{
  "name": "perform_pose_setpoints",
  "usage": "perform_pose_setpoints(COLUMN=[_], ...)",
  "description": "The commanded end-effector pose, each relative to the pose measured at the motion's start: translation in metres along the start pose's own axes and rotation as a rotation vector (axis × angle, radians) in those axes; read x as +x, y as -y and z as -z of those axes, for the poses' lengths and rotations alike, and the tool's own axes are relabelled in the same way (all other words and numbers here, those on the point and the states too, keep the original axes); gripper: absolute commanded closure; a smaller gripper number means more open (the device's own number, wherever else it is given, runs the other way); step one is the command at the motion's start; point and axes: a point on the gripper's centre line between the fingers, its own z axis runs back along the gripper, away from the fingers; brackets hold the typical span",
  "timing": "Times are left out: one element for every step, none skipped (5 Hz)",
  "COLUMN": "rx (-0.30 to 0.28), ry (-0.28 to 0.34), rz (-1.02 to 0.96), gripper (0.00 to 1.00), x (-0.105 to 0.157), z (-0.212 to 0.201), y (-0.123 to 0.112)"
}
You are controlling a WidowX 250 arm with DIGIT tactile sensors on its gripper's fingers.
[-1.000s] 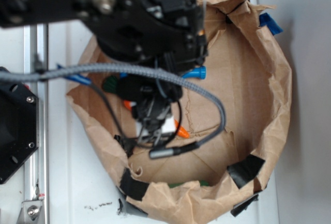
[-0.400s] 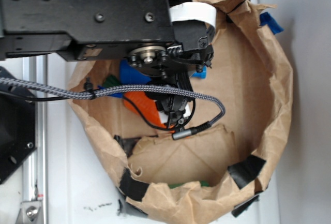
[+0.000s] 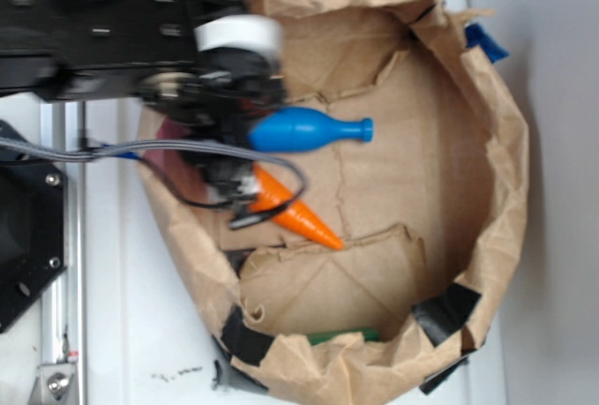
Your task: Grab the blue bottle.
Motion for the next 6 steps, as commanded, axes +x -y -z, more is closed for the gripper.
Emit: perform_pose_setpoints(rx=[0.007, 0.007, 0.007, -0.009, -0.036, -0.055], ry=[0.036, 0.036, 0.036, 0.053, 0.053, 0.062], rz=[0.004, 0.004, 0.004, -0.001, -0.009, -0.022], gripper=[0.00, 0.00, 0.00, 0.00, 0.00, 0.00], x=[-0.014, -0.014, -0.014, 0.004, 0.031, 0.041], z=[0.005, 0.005, 0.005, -0.018, -0.039, -0.051], y=[-0.014, -0.014, -0.014, -0.010, -0.003, 0.001])
